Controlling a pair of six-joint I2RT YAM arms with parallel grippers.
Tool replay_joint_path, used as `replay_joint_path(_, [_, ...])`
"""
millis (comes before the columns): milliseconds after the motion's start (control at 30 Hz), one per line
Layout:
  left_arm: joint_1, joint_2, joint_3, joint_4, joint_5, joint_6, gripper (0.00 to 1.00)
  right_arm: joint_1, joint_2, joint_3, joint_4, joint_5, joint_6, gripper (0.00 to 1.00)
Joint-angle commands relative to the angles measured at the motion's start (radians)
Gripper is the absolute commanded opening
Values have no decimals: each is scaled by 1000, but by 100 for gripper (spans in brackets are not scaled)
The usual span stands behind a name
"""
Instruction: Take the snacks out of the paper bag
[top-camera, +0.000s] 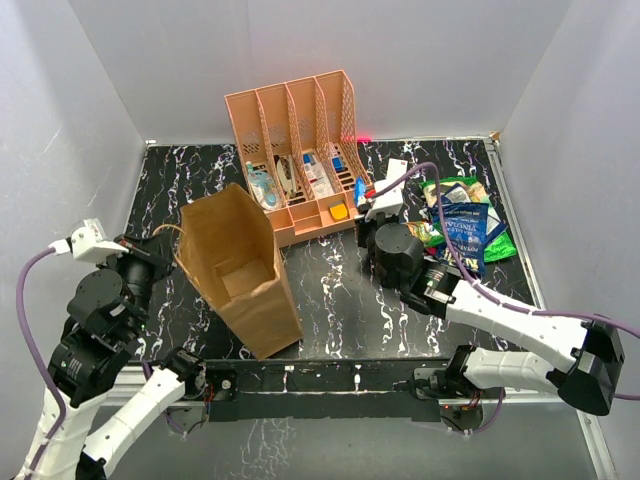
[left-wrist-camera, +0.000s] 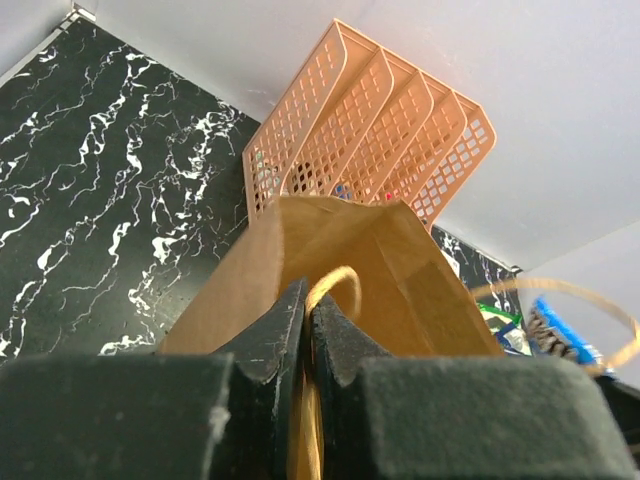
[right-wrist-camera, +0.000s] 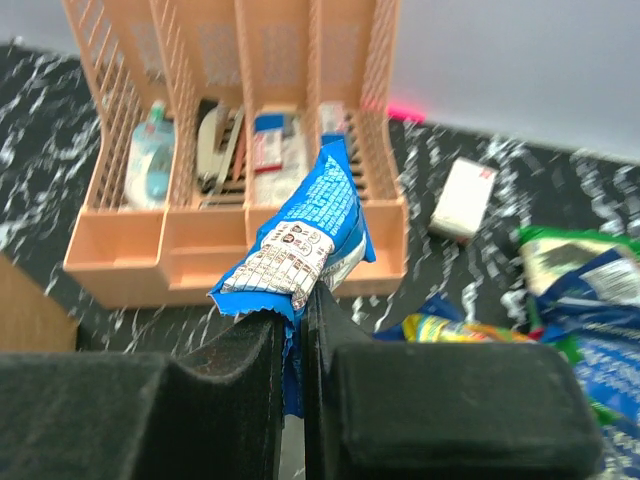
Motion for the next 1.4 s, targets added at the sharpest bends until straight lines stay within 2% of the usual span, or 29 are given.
replay_joint_path(0, [-4, -34, -33, -21, 25, -42, 6, -51, 1, -90, -49, -262, 262, 8])
replay_joint_path(167, [-3, -43, -45, -38, 69, -51, 12, -87, 12, -239, 10, -381, 388, 8])
replay_joint_path(300, [-3, -37, -37, -32, 149, -9, 32, -124, 37, -323, 51, -413, 432, 8])
replay_joint_path(400, [-3, -7, -4, -76, 154, -8, 48, -166, 59, -358, 72, -443, 466, 8])
replay_joint_path(500, [-2, 16, 32, -101, 157, 15, 56, -213, 80, -382, 72, -454, 509, 8])
replay_joint_path(533, [-2, 20, 42, -103, 158, 29, 62, -226, 86, -390, 71, -459, 520, 10])
replay_joint_path(567, [-3, 21, 52, -103, 159, 46, 79, -237, 91, -394, 62, -455, 535, 14])
replay_joint_path(600, [-2, 23, 64, -102, 161, 72, 93, -243, 95, -394, 48, -443, 548, 20])
replay_joint_path(633, [-4, 24, 75, -101, 159, 88, 98, -247, 98, -389, 19, -429, 558, 28])
replay_joint_path(767, [-3, 43, 147, -108, 133, 187, 98, -248, 64, -297, -167, -375, 567, 85])
replay_joint_path(800, [-3, 53, 168, -109, 124, 211, 98, -248, 46, -260, -224, -378, 567, 96])
replay_joint_path(967, [-3, 91, 252, -60, 73, 311, 98, -248, -68, -66, -490, -403, 599, 98])
replay_joint_path(1167, [-3, 141, 307, 69, 86, 427, 98, -249, -279, 90, -517, -423, 375, 99])
replay_joint_path(1267, [-2, 182, 364, 111, 125, 479, 98, -249, -334, 249, -530, -407, 269, 99])
replay_joint_path(1367, [-2, 217, 431, 144, 195, 524, 98, -249, -324, 457, -541, -397, 189, 99])
